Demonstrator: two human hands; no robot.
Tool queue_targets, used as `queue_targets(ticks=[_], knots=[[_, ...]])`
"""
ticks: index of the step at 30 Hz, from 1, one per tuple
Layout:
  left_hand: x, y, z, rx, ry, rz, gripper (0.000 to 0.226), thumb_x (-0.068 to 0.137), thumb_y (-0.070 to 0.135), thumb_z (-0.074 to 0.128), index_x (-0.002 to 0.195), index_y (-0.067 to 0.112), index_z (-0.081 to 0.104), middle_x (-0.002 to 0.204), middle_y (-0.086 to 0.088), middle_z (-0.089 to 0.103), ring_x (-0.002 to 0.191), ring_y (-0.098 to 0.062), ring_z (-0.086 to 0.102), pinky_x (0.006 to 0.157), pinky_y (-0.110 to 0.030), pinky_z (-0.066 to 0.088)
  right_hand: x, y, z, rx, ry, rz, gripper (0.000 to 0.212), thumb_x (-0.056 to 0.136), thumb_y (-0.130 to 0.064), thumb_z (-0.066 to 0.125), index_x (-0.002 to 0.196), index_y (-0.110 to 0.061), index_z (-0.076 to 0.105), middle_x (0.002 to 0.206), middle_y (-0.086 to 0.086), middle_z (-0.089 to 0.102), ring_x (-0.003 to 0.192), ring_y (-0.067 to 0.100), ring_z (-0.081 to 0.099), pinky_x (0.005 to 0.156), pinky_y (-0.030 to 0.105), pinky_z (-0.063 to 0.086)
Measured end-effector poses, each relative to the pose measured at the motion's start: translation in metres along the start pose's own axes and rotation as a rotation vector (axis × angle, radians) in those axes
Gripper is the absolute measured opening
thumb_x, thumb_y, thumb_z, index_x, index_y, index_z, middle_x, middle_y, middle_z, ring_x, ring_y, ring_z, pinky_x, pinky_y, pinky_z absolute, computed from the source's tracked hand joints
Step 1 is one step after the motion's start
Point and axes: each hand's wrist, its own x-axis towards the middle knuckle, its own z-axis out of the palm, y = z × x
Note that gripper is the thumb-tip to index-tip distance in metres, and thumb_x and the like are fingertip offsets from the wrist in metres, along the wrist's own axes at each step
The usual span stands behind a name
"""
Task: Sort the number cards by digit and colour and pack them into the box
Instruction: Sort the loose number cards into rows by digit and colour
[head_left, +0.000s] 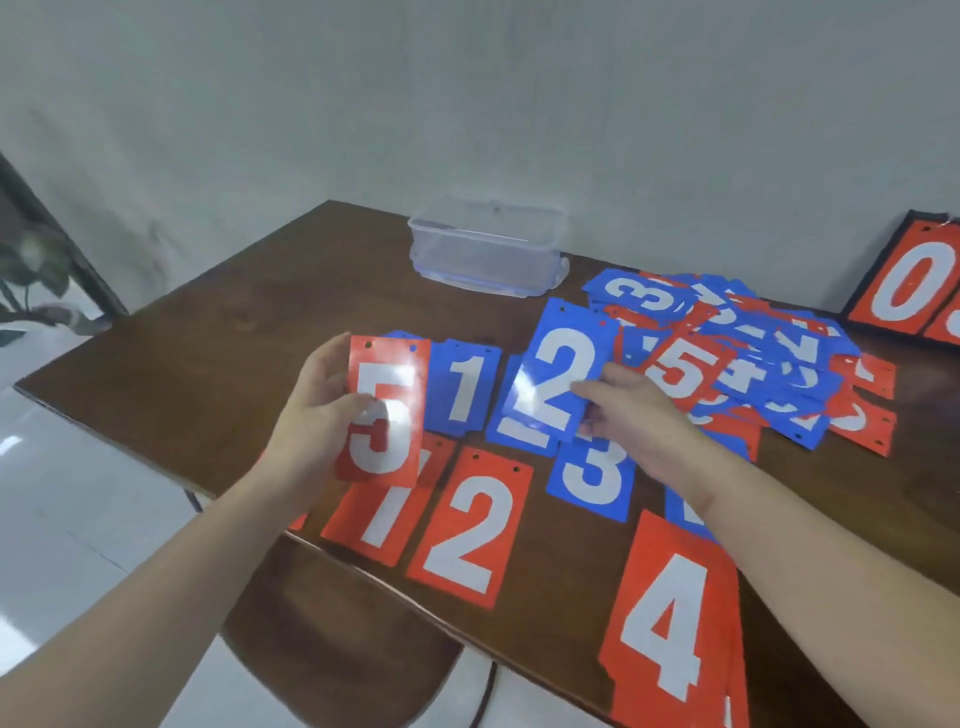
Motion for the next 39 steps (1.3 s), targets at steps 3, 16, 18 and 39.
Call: queue_targets(ticks=[3,16,18,39], knots=[[0.001,-0.005,-0.005,-0.022,-0.043,0.014,0.063,0.094,-0.007,0.056,0.138,0.036,0.045,0.114,0.009,0.068,0.097,-0.010,0.071,0.071,-0.025,0.060,0.009,-0.011,0.015,-0.124,0.009,0.020,0.058,0.092,-0.006,0.070,0.141,-0.015,0.041,0.105,0.011,0.072,0.077,0.023,0.070,0.069,0.033,0.060],[0.028,-0.014,-0.005,0.046,-0.159,-0.002,0.064,0.097,0.010,0.065,0.145,0.045,0.040,0.117,0.016,0.065,0.098,-0.010,0.072,0.073,-0.031,0.062,0.016,-0.007,0.046,-0.904,0.136,-0.186,0.106,0.084,-0.025,0.077,0.160,-0.036,0.003,0.111,0.007,0.063,0.101,0.029,0.064,0.077,0.038,0.056],[0.028,-0.017,0.001,0.038,-0.182,0.004,0.063,0.097,0.006,0.064,0.141,0.046,0.043,0.116,0.012,0.067,0.094,-0.007,0.073,0.072,-0.032,0.062,0.017,-0.004,0.043,-1.019,0.210,-0.207,0.110,0.080,-0.038,0.081,0.160,-0.037,0.005,0.144,0.006,0.047,0.134,0.032,0.045,0.105,0.044,0.046],[-0.055,0.005,0.142,0.222,-0.660,-0.085,0.029,0.095,0.015,0.068,0.119,0.023,0.054,0.098,-0.008,0.077,0.096,-0.028,0.074,0.092,-0.050,0.058,-0.081,0.055,-0.115,-0.586,0.346,-0.301,0.048,0.095,-0.025,0.065,0.139,-0.032,0.050,0.123,-0.009,0.058,0.111,0.012,0.056,0.093,0.029,0.048]])
